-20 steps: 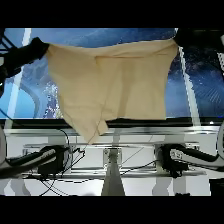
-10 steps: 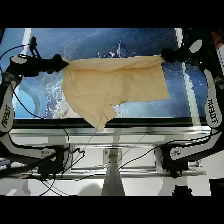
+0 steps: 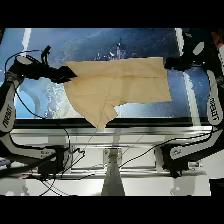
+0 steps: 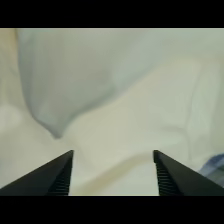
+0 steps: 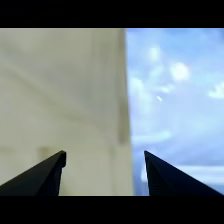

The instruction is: Fold the clothes and pants, and hang the long-sleeved shirts on hangers.

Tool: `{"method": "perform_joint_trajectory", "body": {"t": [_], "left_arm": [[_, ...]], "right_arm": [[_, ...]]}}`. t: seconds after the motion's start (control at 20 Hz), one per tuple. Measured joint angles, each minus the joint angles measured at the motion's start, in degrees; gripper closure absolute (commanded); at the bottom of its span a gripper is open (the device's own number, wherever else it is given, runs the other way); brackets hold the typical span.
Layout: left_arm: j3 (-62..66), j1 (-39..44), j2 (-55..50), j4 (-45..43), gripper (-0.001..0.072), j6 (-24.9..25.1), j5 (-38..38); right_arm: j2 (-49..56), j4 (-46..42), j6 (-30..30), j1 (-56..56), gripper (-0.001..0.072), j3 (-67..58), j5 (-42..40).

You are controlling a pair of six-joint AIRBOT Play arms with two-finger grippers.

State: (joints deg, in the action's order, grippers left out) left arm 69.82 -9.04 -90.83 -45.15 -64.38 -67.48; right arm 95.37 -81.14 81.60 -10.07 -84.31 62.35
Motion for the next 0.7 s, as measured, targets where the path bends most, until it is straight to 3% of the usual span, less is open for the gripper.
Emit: {"method": "perform_joint_trajectory", "body": {"t": [0.05,0.1,0.25,0.55,0.6,0.7], "left_arm": [[0.0,-0.5,0.9,-0.3,0.0564,-0.2,-1.3],[0.0,-1.4,2.1,-0.3,0.0689,-0.7,-2.4],[0.0,-5.0,6.8,-0.7,0.0693,-1.2,-5.1],[-8.0,-10.5,21.0,-3.1,0.0691,-0.5,-6.8],[-11.1,-10.9,23.6,-3.3,0.0597,-0.2,-6.8],[-17.6,-11.3,27.7,-3.5,0.0128,-0.1,-6.0]], "right_arm": [[0.0,-0.7,-0.3,-1.3,0.0266,0.0,2.2],[0.0,-1.5,-0.9,-3.1,0.0266,0.0,4.9],[0.0,-0.8,-3.7,-10.0,0.0266,0.6,12.7],[0.0,14.4,-10.7,-23.8,0.0265,11.5,19.6],[0.0,16.5,-12.0,-25.0,0.0265,14.1,19.3],[0.0,21.1,-14.8,-26.5,0.0266,19.4,17.6]]}}
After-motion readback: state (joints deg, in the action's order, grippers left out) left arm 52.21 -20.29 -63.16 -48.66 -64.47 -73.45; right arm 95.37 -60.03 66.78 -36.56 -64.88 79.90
